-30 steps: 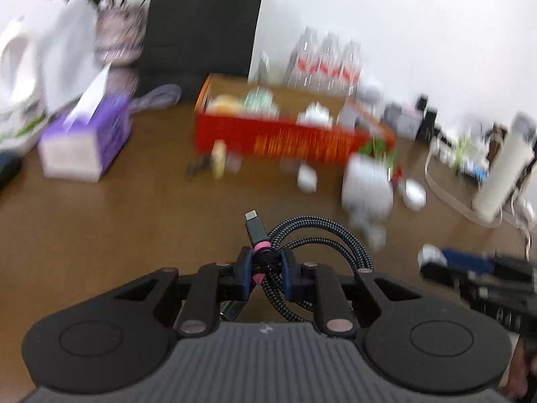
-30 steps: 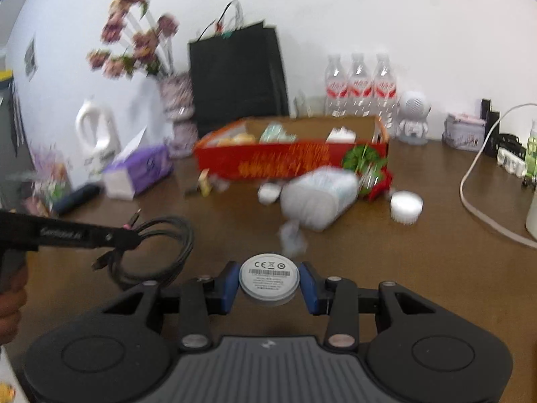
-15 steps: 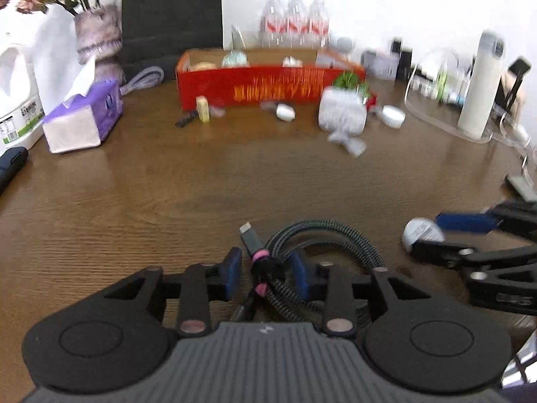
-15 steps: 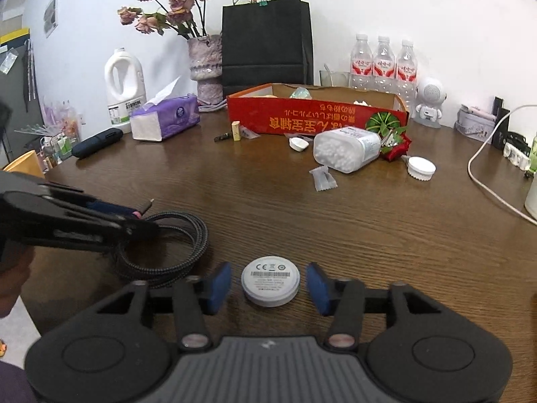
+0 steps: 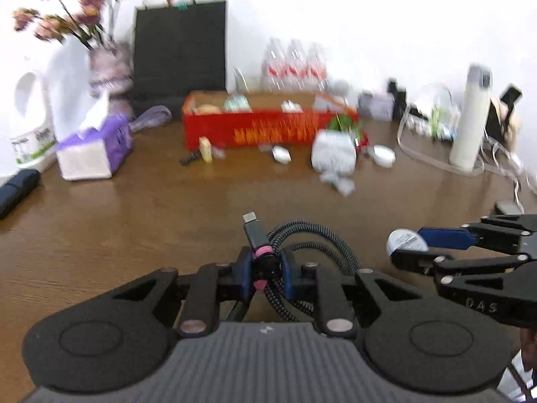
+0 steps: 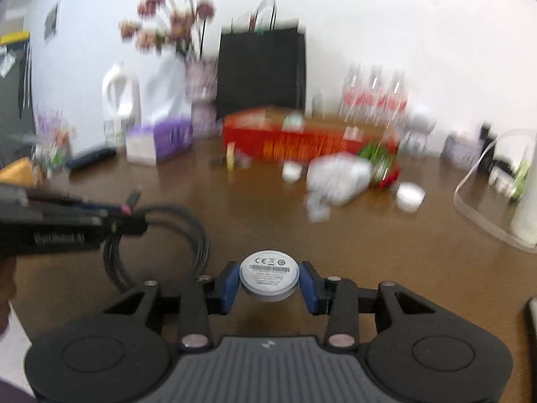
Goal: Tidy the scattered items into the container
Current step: 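Lift the puck and cable with both grippers and carry them over the box, then open both grippers to drop the puck and cable into the box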
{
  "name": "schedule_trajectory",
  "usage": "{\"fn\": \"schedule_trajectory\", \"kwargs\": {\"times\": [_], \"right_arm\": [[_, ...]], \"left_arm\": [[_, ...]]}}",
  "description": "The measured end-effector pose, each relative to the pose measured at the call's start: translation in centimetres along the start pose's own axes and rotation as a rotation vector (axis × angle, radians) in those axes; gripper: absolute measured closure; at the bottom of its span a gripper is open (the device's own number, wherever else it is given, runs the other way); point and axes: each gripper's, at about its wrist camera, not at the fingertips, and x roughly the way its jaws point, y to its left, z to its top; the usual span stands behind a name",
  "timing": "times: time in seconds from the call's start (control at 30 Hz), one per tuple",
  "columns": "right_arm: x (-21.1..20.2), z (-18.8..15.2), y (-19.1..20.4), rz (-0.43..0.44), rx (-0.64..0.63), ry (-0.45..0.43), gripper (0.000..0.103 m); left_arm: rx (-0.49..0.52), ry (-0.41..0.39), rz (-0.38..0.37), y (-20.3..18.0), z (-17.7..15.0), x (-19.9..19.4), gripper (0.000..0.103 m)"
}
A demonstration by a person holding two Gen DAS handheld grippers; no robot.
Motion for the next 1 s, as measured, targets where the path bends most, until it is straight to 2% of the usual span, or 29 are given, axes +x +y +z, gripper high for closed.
{"fn": "schedule_trajectory", "kwargs": {"times": [0.13, 0.2, 0.27, 0.4, 0.53, 0.67, 0.8, 0.83, 1.0], "right_arm": [[-2.5, 0.7, -0.1, -0.039, 0.034, -0.136, 0.065], [-3.1, 0.8, -0.4, -0.047, 0.058, -0.171, 0.065], [-3.0, 1.1, -0.6, -0.054, 0.067, -0.18, 0.065], [-1.5, 3.7, -2.0, -0.051, 0.085, -0.199, 0.065], [1.3, 8.5, -4.5, -0.055, 0.123, -0.24, 0.065], [6.9, 14.2, -7.6, -0.039, 0.143, -0.199, 0.065], [13.6, 19.9, -11.8, -0.039, 0.181, -0.145, 0.065], [15.6, 21.2, -12.9, -0.05, 0.174, -0.114, 0.065], [27.4, 26.1, -18.2, -0.116, 0.156, 0.186, 0.065]], "left_arm": [[-0.016, -0.128, 0.009, -0.5, 0.2, -1.8, 0.084], [-0.026, -0.181, 0.003, -0.6, 0.4, -2.3, 0.084], [-0.037, -0.196, -0.014, -0.6, 1.0, -2.1, 0.084], [-0.073, -0.227, -0.069, -0.2, 4.1, -0.2, 0.084], [-0.093, -0.277, -0.098, 0.2, 9.6, 3.7, 0.084], [-0.152, -0.252, -0.119, 1.0, 16.1, 9.7, 0.084], [-0.187, -0.207, -0.101, 2.1, 22.3, 18.1, 0.084], [-0.187, -0.182, -0.088, 2.3, 23.5, 20.3, 0.084], [-0.237, 0.033, -0.04, 3.5, 27.7, 32.1, 0.085]]}}
